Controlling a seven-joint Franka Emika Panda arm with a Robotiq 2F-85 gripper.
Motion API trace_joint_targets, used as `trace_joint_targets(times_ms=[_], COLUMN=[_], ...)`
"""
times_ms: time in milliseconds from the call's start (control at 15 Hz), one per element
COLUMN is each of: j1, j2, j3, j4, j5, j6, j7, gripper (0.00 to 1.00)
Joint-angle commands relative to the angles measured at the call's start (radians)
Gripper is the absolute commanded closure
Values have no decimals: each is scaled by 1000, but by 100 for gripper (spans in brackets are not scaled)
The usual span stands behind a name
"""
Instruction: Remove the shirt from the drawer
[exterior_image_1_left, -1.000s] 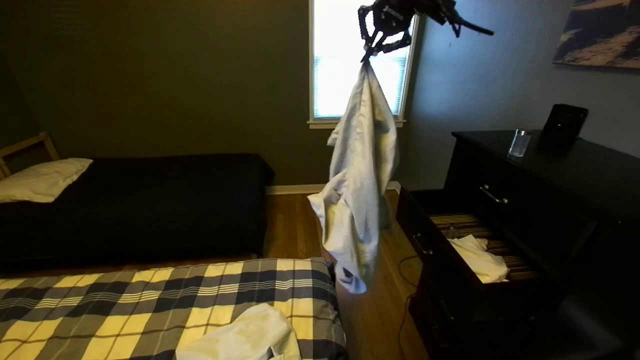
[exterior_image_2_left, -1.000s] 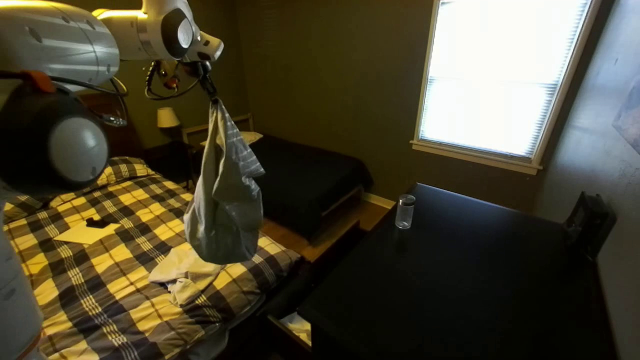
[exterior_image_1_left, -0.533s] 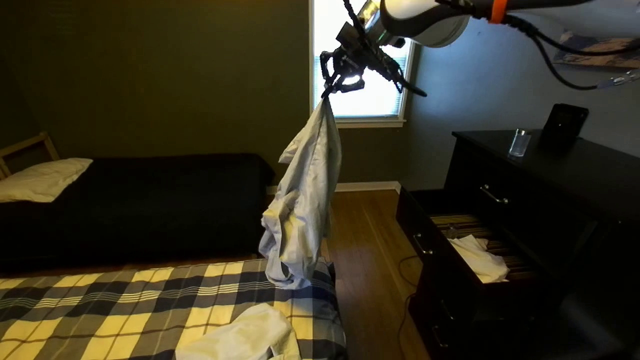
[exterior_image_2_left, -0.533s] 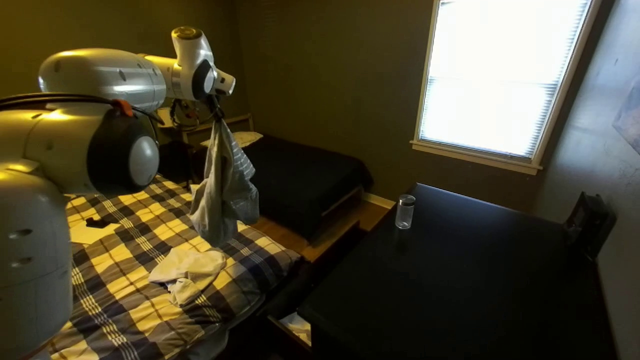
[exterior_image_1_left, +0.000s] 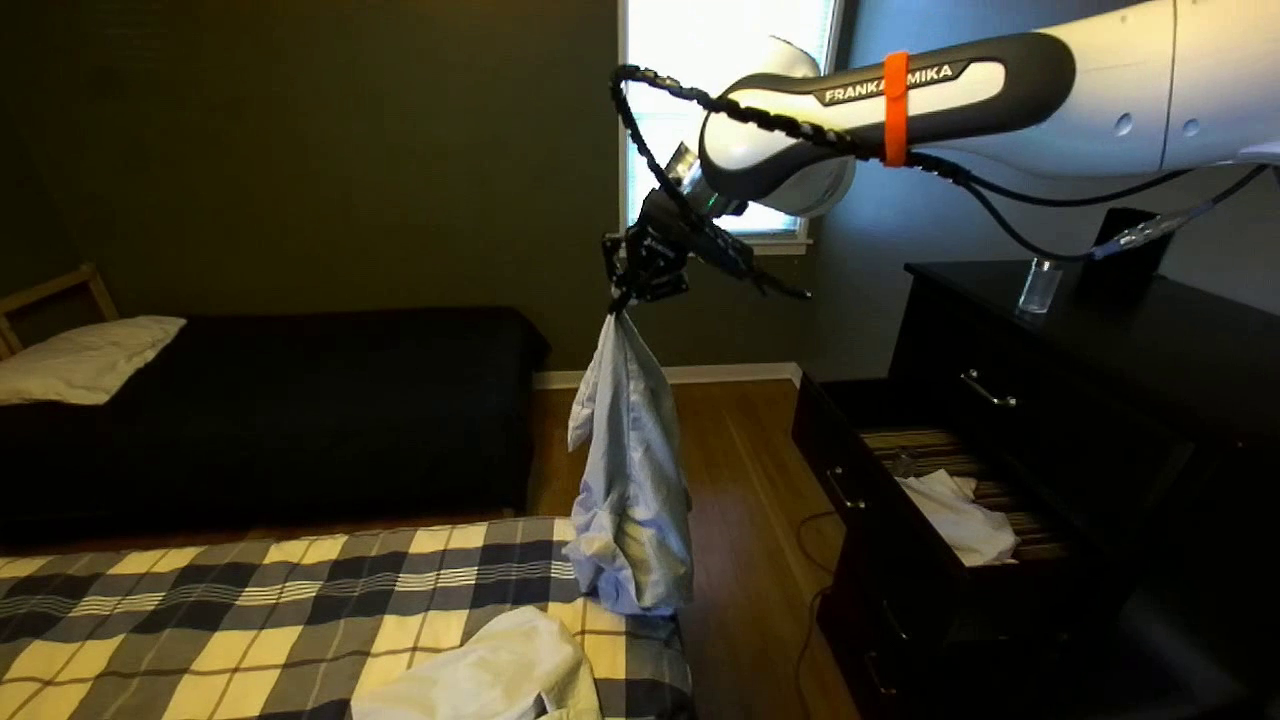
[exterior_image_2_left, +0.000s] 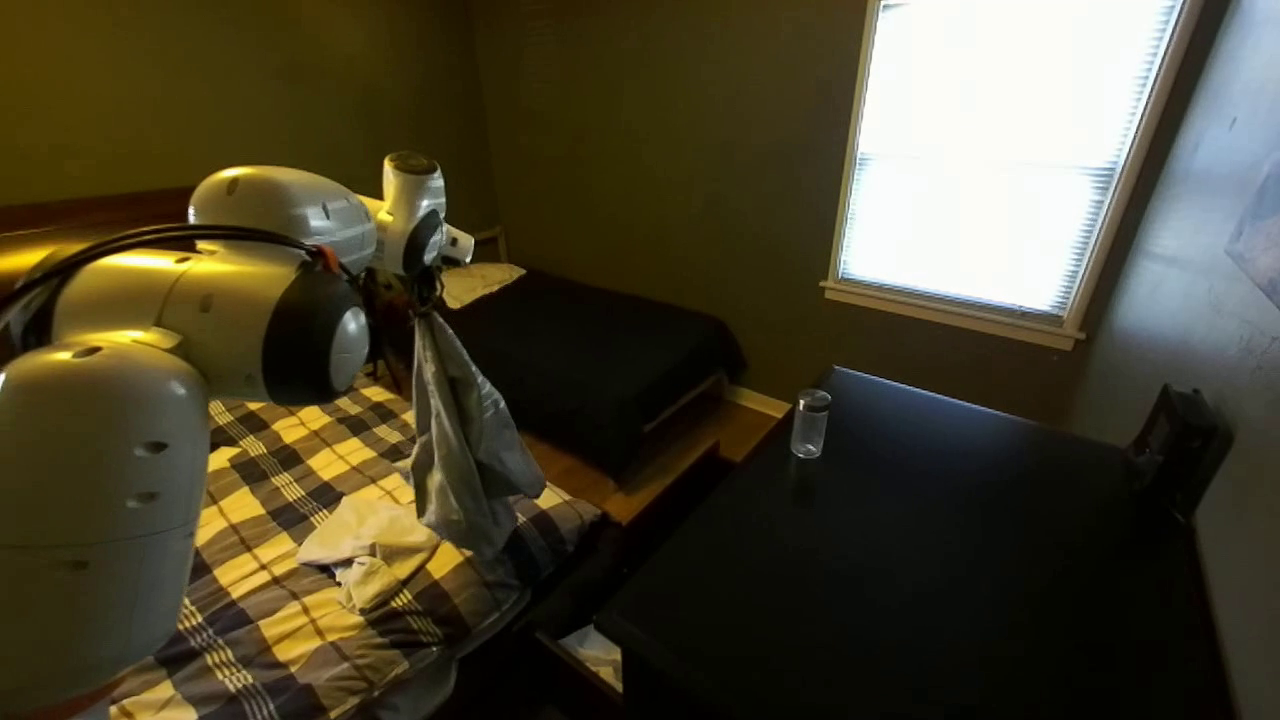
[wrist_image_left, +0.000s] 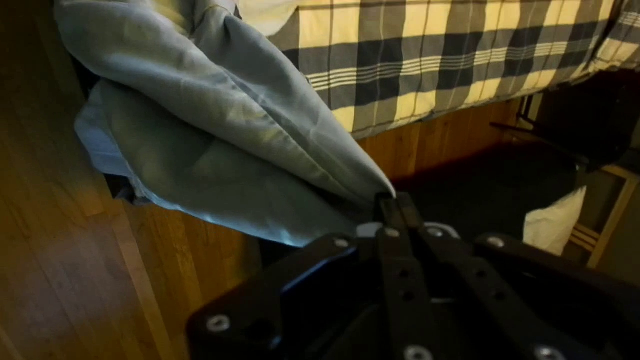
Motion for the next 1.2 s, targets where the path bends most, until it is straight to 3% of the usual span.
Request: trace_joint_targets(times_ms=[0,67,333,1000,1133], j1=[8,72,129,154,166], j2=[26,26,60,65,136], j3=[20,-52,-83,-115,-126], j4=[-66,-70,-110,-93,-48], j5=[-5,49,60,60,42], j6=[26,15,12,-5,-59], j7=[-67,-117,-197,-191,-233], gripper=[100,100,100,100,100])
